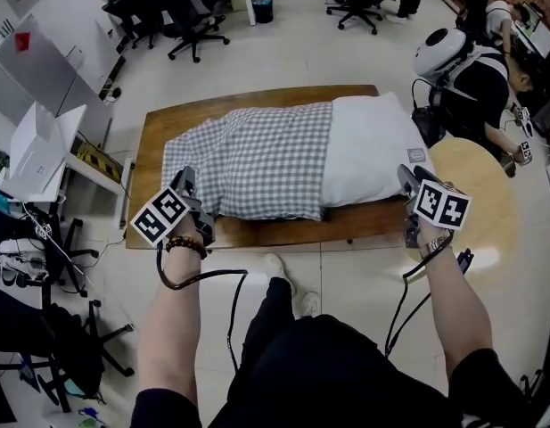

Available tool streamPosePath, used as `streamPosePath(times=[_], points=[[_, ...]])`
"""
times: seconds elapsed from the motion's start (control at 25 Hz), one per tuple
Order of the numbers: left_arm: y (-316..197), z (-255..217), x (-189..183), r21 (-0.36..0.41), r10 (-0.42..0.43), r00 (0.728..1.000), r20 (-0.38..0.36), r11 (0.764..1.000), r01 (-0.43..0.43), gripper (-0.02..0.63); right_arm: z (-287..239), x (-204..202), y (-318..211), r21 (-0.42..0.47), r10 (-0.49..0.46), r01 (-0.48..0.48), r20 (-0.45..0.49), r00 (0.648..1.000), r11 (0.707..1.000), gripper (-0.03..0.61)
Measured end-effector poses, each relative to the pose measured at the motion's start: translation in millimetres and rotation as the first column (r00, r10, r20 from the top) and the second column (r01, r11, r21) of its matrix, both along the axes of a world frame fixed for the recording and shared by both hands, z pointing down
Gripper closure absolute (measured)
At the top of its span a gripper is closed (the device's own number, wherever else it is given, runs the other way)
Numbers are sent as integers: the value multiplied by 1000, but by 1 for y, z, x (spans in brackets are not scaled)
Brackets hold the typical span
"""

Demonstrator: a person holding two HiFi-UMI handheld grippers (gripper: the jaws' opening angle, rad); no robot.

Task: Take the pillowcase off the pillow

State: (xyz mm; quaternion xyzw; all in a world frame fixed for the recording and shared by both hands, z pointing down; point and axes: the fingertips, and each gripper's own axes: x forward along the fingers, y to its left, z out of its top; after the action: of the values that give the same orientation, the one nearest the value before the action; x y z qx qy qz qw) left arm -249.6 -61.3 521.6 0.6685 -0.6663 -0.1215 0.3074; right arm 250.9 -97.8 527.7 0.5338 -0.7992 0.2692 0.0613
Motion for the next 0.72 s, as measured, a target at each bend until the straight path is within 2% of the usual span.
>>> streamPosePath(times=[0.36, 0.72], points=[[-13, -30, 32, 2, 101, 991, 85, 995, -101, 511, -21, -24, -7, 23, -47, 47, -14, 999, 999, 385], [-41, -35, 48, -25, 223, 957, 184, 975, -222, 491, -45, -64, -34, 51, -79, 81, -37, 996, 995, 383]])
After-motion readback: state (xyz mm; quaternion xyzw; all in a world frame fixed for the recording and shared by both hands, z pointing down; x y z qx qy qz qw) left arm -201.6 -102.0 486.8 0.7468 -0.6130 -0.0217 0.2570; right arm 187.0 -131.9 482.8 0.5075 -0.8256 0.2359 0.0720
